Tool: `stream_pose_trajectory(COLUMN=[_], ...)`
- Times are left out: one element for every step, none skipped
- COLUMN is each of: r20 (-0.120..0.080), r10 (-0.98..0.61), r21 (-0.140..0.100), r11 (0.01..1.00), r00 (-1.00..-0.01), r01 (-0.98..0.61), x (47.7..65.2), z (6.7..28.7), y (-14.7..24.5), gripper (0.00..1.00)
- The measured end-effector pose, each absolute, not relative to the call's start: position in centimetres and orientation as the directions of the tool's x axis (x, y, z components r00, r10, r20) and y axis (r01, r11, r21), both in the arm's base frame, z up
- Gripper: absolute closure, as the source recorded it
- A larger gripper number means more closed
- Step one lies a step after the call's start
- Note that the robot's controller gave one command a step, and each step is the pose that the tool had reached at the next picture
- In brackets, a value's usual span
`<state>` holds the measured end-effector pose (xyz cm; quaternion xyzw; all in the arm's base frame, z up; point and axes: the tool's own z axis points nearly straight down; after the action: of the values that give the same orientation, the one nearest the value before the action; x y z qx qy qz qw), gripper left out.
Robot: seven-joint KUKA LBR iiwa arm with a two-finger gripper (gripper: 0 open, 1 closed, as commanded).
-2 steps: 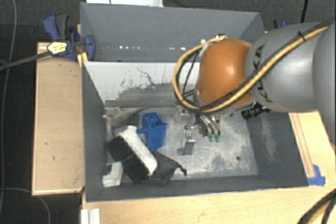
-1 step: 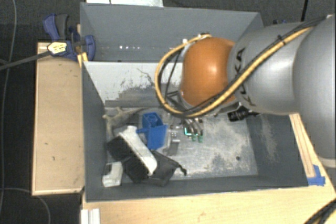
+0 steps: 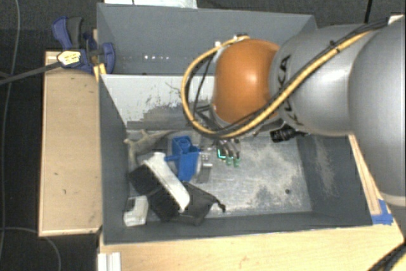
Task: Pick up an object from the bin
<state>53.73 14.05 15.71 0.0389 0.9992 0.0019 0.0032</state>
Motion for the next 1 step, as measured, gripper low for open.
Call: stream_pose_trajectory(r20=[-0.011], r10=[0.082], r21=[0.005], r11=[0.997], r00=[-0.997], r01=[0.082], x=[52.68], z=[11.85], y=[12.55], gripper=[0.0])
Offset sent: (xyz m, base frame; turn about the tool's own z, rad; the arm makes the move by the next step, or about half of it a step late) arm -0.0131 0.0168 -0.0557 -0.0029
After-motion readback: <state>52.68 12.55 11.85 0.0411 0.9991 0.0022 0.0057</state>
